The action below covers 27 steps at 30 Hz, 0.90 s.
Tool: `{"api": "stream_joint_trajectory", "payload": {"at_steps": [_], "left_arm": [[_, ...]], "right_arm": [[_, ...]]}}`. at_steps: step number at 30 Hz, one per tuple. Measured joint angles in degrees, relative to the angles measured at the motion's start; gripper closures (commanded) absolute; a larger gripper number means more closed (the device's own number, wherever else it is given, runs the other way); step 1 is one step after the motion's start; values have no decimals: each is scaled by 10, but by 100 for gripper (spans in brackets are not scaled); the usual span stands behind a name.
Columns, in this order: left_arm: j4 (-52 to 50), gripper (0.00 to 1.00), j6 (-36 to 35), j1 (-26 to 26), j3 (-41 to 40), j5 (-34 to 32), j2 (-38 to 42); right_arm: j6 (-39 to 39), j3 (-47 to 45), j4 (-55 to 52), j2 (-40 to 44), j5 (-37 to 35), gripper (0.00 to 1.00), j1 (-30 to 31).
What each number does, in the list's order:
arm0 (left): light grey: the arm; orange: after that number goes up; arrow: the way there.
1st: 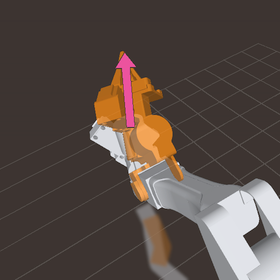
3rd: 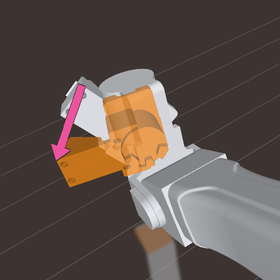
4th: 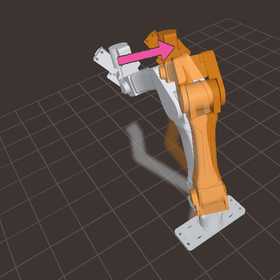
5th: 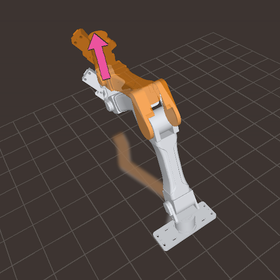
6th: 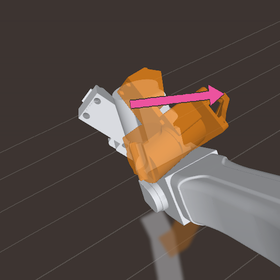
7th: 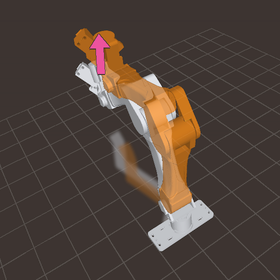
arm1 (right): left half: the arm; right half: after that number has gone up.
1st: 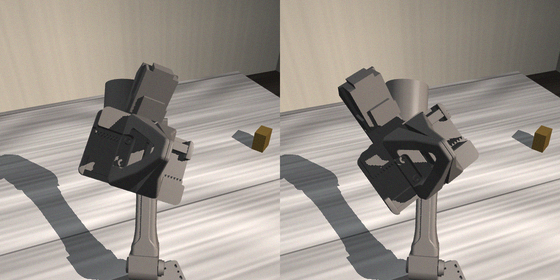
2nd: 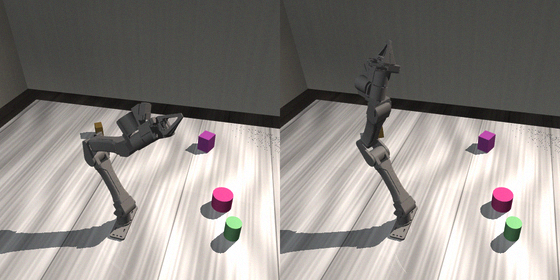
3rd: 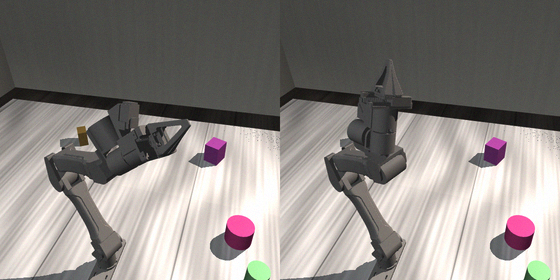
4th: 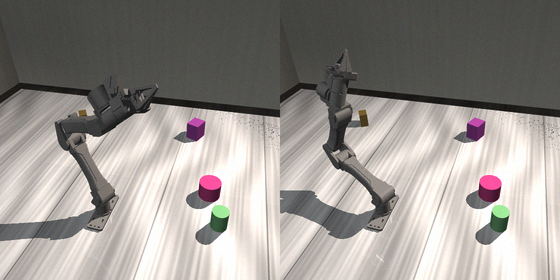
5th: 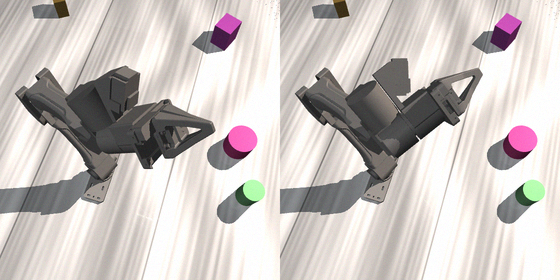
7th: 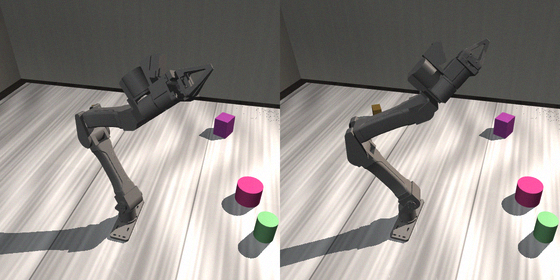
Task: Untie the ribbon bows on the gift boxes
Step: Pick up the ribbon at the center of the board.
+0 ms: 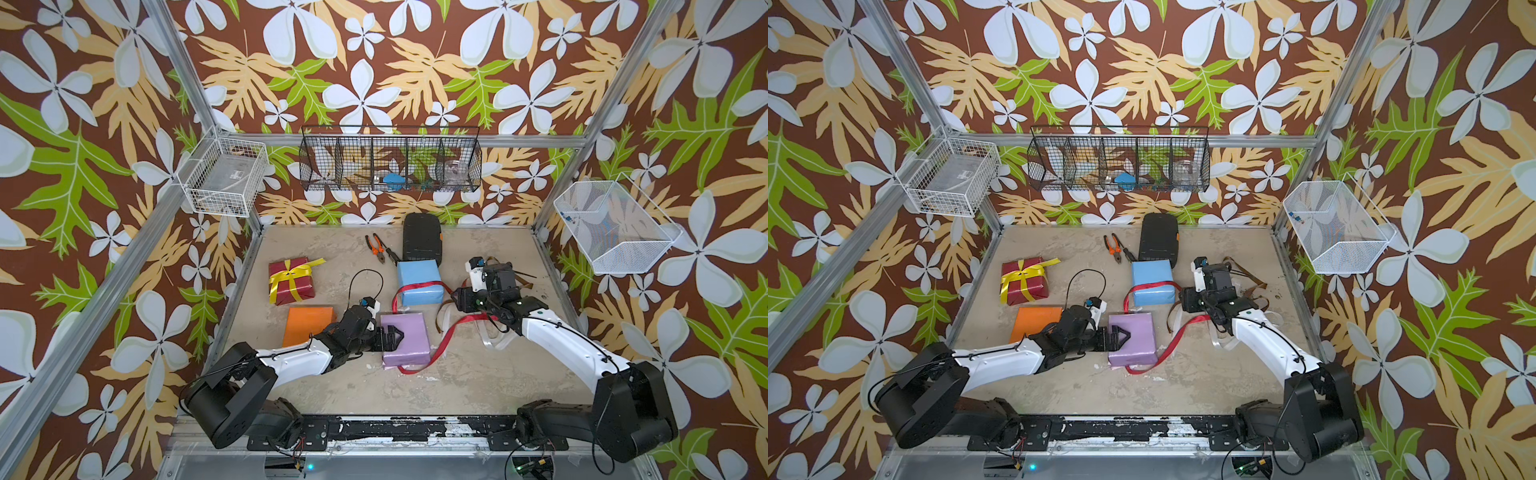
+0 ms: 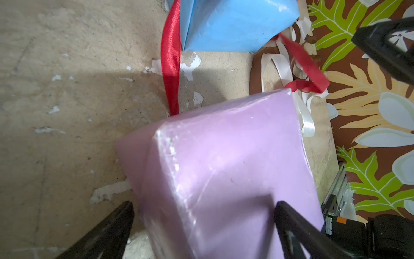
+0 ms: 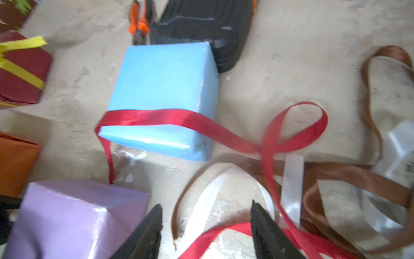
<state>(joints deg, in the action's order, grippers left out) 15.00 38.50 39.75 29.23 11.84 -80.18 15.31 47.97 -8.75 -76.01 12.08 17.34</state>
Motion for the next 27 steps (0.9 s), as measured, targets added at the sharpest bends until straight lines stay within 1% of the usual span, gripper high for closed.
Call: {"api": "stream_joint_trajectory", "payload": {"at_steps": [3, 8, 11, 13, 14, 21, 23, 27], "left_arm": [[-3, 0, 0, 0, -1, -3, 4], [-5, 0, 3, 0, -9, -8, 14], [-6, 0, 3, 0, -12, -9, 17], [-5, 0, 4, 0, -12, -9, 17], [-5, 0, 4, 0, -12, -9, 17], [3, 0, 5, 0, -14, -9, 13], [4, 0, 5, 0, -14, -8, 11], [8, 0, 6, 0, -14, -7, 9]], "right_arm": [[3, 19, 34, -32, 18, 19, 9], [20, 37, 67, -92, 30, 26, 9], [26, 40, 85, -116, 32, 32, 10], [30, 46, 94, -131, 34, 40, 10], [34, 50, 99, -141, 34, 42, 10], [40, 65, 118, -181, 39, 45, 10], [40, 68, 119, -188, 38, 48, 10], [40, 70, 119, -202, 35, 59, 10]]}}
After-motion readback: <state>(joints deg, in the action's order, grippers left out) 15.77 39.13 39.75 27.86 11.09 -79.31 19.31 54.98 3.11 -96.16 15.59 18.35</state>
